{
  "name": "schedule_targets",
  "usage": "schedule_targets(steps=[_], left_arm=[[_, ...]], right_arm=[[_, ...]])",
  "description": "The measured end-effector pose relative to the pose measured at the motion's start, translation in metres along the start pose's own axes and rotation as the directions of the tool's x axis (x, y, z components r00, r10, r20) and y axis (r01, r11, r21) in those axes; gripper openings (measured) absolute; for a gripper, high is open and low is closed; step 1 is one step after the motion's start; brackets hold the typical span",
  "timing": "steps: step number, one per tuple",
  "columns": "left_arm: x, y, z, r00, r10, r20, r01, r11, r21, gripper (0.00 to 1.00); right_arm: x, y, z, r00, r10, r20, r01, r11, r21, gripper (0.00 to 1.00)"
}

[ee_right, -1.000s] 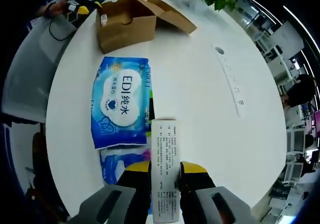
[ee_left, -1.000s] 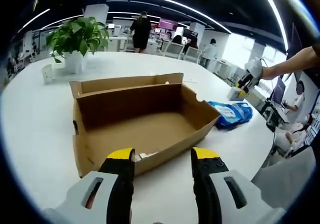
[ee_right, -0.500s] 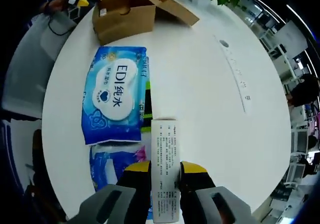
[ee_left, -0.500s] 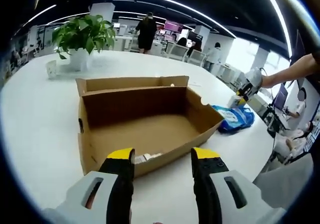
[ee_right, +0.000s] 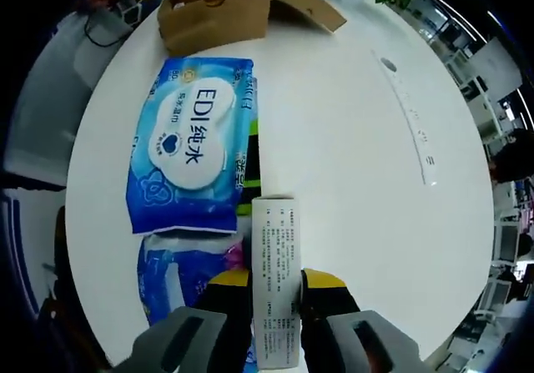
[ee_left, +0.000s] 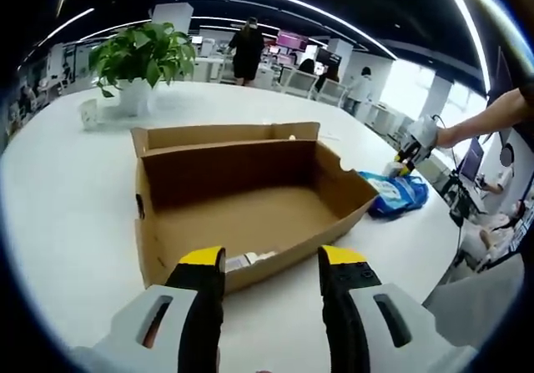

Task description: Operate the shoe box by opening the lid, removing the specified soft item, and placing it in the target area until the item is outside and the box remains undamaged.

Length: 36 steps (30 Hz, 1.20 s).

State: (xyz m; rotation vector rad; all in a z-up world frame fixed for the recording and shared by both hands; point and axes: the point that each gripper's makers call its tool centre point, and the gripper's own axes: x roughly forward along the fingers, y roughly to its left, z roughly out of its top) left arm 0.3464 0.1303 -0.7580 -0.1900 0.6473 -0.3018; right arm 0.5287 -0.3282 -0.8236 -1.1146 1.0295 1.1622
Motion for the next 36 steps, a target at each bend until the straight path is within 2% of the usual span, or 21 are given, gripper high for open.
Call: schedule_targets(steps=[8,12,20,25,27,31,34,36], left_arm=[[-0.001,0.001,0.001,1.000,-0.001,0.003,0.001,1.000,-0.014,0.47],[-0.002,0.002,0.002,1.000,0.002,0.005,-0.002,1.000,-0.014,0.47],[-0.003,-0.001,0.005,1.000,-0.008,0.019,0.008,1.000,-0.019,0.47],[-0.002,-0.005,0.007,1.000,-0.019,0.024,0.019,1.000,-0.013,0.47],[-0.002,-0.006,0.007,0.999,-0.023,0.026,0.023,1.000,-0.009,0.46],[-0.002,-0.010,0.009,0.999,-0.037,0.037,0.037,0.999,-0.009,0.47],[-0.002,-0.013,0.011,0.998,-0.047,0.044,0.048,0.999,-0.009,0.46],[-0.002,-0.015,0.011,0.998,-0.051,0.045,0.051,0.999,-0.002,0.46]], right_arm=[[0.003,-0.004,-0.006,1.000,0.000,-0.004,0.000,1.000,-0.003,0.17],[0.002,-0.006,-0.007,1.000,-0.007,0.003,0.007,1.000,0.022,0.18],[-0.013,-0.007,-0.008,0.999,-0.032,0.008,0.031,0.998,0.050,0.19],[-0.025,-0.004,-0.009,0.998,-0.065,0.019,0.063,0.993,0.099,0.19],[-0.030,-0.006,-0.013,0.995,-0.093,0.021,0.087,0.978,0.188,0.19],[-0.045,-0.013,-0.010,0.983,-0.160,0.093,0.116,0.924,0.365,0.19],[-0.059,-0.011,-0.007,0.972,-0.200,0.123,0.128,0.891,0.435,0.19],[-0.067,-0.006,-0.001,0.963,-0.221,0.157,0.116,0.860,0.497,0.19]])
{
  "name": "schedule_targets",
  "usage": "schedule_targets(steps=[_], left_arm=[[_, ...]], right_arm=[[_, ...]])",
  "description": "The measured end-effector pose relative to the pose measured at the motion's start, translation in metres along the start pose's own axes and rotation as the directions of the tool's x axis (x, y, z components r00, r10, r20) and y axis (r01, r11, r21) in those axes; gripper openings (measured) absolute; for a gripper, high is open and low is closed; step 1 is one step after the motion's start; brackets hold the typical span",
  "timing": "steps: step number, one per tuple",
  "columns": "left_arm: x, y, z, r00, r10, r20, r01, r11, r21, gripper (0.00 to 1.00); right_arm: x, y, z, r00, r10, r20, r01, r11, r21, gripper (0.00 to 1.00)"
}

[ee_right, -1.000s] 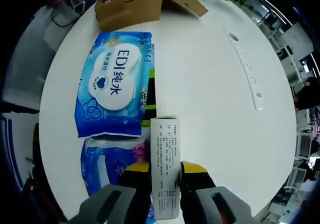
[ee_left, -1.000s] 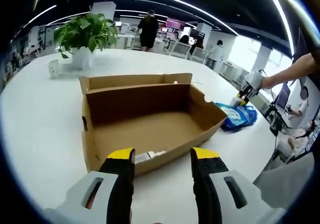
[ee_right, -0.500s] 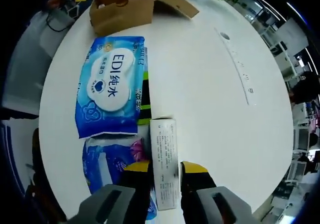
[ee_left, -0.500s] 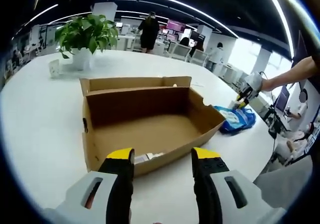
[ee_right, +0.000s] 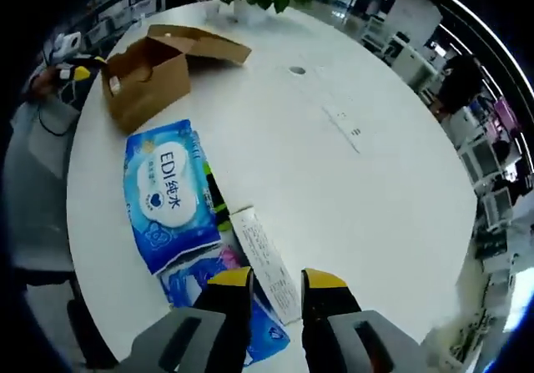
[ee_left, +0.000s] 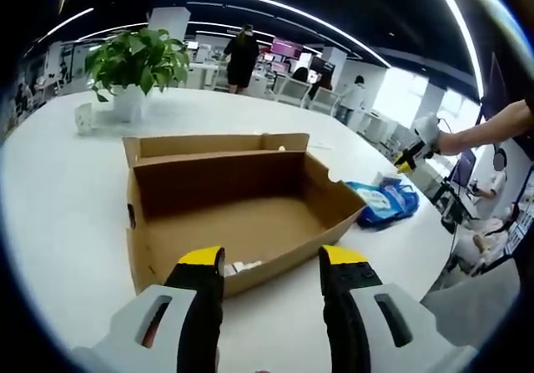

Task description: Operate the shoe box by opening the lid, removing the specified soft item, and placing it in the target area until the item is outside and the box remains undamaged.

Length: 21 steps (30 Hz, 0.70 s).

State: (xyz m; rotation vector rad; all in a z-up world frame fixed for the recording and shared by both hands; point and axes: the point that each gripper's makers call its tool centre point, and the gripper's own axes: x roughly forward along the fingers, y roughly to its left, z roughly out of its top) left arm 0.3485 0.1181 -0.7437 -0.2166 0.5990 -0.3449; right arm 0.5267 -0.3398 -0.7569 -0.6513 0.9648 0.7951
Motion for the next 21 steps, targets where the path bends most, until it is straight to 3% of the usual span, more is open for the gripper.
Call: schedule_targets(steps=[6,13,21], left_arm=[[0.000,-0.002,0.001,1.000,-0.012,0.007,0.012,1.000,0.004,0.46],[-0.003,-0.009,0.004,0.999,-0.027,0.017,0.027,1.000,0.013,0.45],[-0.003,-0.009,0.006,0.999,-0.029,0.024,0.029,1.000,-0.003,0.45]], right_arm=[[-0.022,0.023,0.021,0.992,-0.013,0.128,-0.004,0.991,0.130,0.20],[-0.029,0.047,0.033,0.986,-0.011,0.165,-0.011,0.991,0.136,0.22],[-0.024,0.103,0.063,0.973,0.048,0.227,-0.075,0.991,0.111,0.24]])
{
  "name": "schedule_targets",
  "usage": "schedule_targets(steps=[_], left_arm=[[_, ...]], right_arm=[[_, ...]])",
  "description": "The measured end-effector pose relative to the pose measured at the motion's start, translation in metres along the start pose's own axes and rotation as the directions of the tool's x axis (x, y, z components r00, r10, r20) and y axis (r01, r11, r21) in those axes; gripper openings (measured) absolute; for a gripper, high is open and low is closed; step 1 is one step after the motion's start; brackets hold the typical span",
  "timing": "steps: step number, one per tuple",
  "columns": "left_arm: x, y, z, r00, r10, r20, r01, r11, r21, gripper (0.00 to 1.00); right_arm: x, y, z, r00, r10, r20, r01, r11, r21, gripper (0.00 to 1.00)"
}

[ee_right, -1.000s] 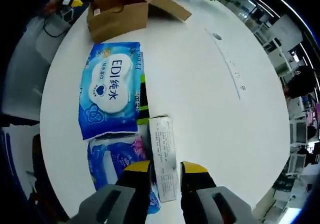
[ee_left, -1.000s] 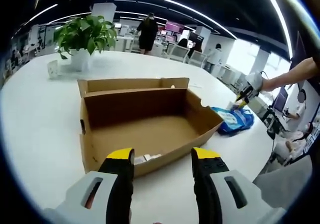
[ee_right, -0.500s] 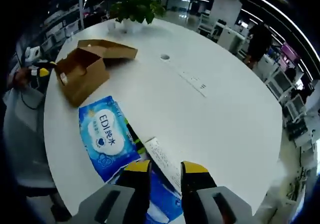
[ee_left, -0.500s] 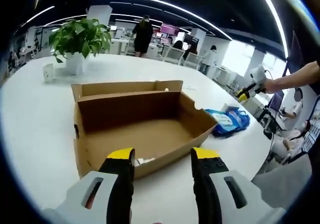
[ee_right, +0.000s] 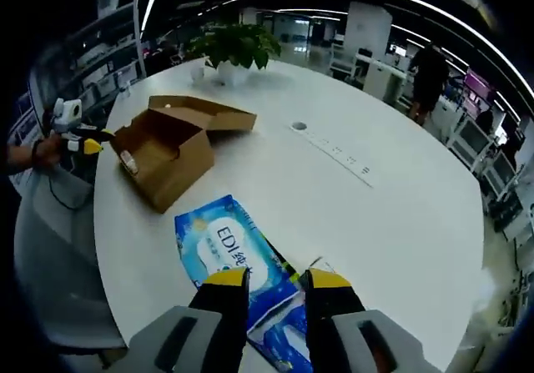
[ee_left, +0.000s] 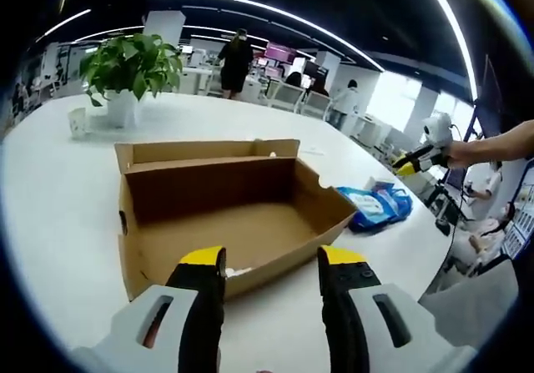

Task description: Operate the shoe box by opening the lid, removing the specified soft item, and placing it in the target area until the item is outside and the box remains undamaged.

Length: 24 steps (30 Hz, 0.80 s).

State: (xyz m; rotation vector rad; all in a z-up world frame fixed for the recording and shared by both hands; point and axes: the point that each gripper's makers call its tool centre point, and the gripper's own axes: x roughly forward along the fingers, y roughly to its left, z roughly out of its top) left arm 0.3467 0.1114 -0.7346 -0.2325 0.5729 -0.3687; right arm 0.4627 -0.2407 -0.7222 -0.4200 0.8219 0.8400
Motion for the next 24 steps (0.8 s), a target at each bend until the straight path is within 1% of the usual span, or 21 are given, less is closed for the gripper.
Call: schedule_targets(steps=[3,5,8,11,13,14,15,19,20,24], left_arm=[[0.000,-0.001,0.000,1.000,-0.005,-0.002,0.005,1.000,0.002,0.45],[0.001,-0.002,0.000,1.000,-0.011,-0.005,0.011,1.000,0.004,0.45],[0.002,-0.004,-0.001,1.000,-0.017,-0.008,0.017,1.000,0.011,0.45],[0.002,-0.004,0.000,1.000,-0.021,-0.006,0.021,1.000,0.009,0.44],[0.002,-0.005,0.000,1.000,-0.024,-0.004,0.024,1.000,0.007,0.44],[0.003,-0.004,0.000,1.000,-0.019,-0.008,0.019,1.000,0.015,0.44],[0.003,-0.004,-0.001,1.000,-0.018,-0.010,0.018,1.000,0.017,0.44],[0.006,-0.005,-0.004,1.000,-0.021,-0.020,0.022,1.000,0.014,0.44],[0.006,-0.005,-0.004,0.999,-0.023,-0.022,0.024,1.000,0.015,0.44],[0.007,-0.008,-0.004,0.999,-0.037,-0.021,0.038,0.999,0.012,0.43]], right_arm=[[0.011,0.032,0.016,0.998,0.049,0.034,-0.048,0.998,-0.028,0.25],[0.016,0.048,0.024,0.996,0.074,0.055,-0.072,0.997,-0.036,0.25],[0.028,0.079,0.037,0.989,0.120,0.082,-0.116,0.992,-0.054,0.25],[0.037,0.103,0.046,0.983,0.155,0.100,-0.149,0.987,-0.068,0.26],[0.042,0.117,0.050,0.981,0.163,0.102,-0.154,0.983,-0.097,0.26],[0.044,0.122,0.052,0.980,0.170,0.107,-0.160,0.982,-0.098,0.26],[0.046,0.132,0.056,0.975,0.187,0.120,-0.176,0.979,-0.098,0.26],[0.054,0.158,0.062,0.967,0.215,0.139,-0.204,0.975,-0.094,0.26],[0.056,0.159,0.061,0.966,0.217,0.141,-0.205,0.974,-0.093,0.26],[0.066,0.174,0.061,0.961,0.231,0.152,-0.219,0.971,-0.092,0.27]])
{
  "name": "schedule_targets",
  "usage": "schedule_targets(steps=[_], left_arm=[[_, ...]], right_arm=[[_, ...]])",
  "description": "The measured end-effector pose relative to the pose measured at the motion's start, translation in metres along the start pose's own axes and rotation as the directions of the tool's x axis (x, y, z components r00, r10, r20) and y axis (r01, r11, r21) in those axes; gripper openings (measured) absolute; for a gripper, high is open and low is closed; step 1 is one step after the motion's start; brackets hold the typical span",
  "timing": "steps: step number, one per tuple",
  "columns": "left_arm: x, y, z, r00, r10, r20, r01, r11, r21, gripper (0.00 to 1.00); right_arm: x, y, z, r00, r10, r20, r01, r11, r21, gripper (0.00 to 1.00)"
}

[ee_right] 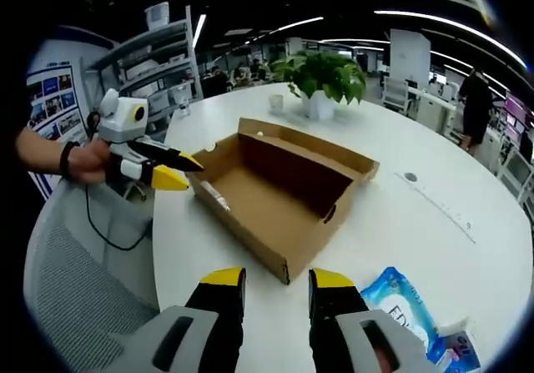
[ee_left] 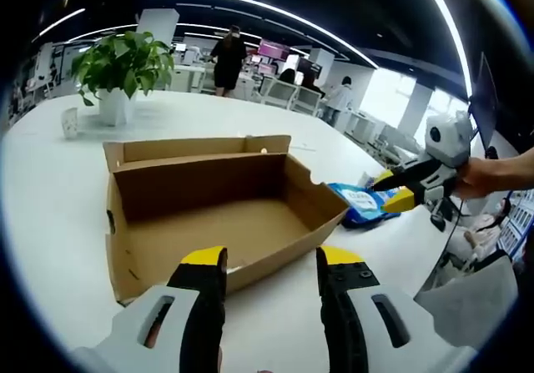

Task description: Operate the shoe box by opening the lid, removing the specified soft item, and placing it in the target area until the item is outside and the box remains undamaged.

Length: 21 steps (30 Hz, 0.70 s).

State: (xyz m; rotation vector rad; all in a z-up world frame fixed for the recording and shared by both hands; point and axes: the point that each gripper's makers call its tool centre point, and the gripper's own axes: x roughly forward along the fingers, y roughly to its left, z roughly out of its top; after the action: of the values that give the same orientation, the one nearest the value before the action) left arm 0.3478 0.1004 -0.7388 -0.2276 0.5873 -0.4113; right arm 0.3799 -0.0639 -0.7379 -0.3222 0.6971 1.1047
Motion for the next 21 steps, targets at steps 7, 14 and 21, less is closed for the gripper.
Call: schedule_targets(steps=[7,14,21], left_arm=[[0.002,-0.007,0.000,1.000,-0.018,-0.006,0.018,0.999,0.027,0.43],[0.001,-0.014,0.004,0.999,-0.044,-0.001,0.044,0.998,0.040,0.43],[0.001,-0.011,0.005,0.999,-0.052,-0.006,0.052,0.998,0.046,0.43]], right_arm=[[0.009,0.022,0.000,1.000,0.011,0.014,-0.011,1.000,0.023,0.27],[0.005,0.026,-0.003,1.000,-0.005,0.014,0.004,0.999,0.032,0.27],[0.000,0.030,-0.008,1.000,-0.021,0.014,0.020,0.999,0.043,0.27]])
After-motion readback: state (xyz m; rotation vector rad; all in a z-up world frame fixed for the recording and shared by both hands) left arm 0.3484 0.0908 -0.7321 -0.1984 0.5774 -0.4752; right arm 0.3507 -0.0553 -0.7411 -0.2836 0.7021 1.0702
